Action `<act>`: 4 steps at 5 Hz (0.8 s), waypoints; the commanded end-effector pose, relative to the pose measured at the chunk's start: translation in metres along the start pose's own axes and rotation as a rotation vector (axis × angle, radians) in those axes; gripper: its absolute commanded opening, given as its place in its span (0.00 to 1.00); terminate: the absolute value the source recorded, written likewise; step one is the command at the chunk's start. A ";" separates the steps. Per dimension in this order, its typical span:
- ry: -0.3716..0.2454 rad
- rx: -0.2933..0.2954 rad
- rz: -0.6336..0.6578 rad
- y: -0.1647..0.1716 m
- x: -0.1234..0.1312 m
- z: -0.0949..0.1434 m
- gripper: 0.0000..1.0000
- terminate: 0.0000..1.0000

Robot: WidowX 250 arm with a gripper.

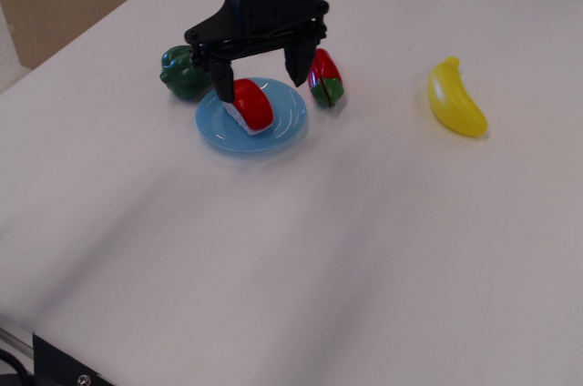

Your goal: Take sushi off plate

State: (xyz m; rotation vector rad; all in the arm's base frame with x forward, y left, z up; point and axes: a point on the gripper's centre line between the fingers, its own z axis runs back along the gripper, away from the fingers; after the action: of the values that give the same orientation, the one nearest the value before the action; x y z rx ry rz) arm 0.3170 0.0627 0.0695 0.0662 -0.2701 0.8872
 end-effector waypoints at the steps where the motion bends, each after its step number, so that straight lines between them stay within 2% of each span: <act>1: -0.034 -0.022 0.121 0.012 0.024 -0.010 1.00 0.00; 3: -0.047 -0.063 0.216 0.012 0.035 -0.022 1.00 0.00; 4: -0.016 -0.031 0.217 0.014 0.033 -0.031 1.00 0.00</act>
State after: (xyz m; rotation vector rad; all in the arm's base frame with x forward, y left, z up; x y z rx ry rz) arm 0.3331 0.0986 0.0329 0.0273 -0.2542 1.0925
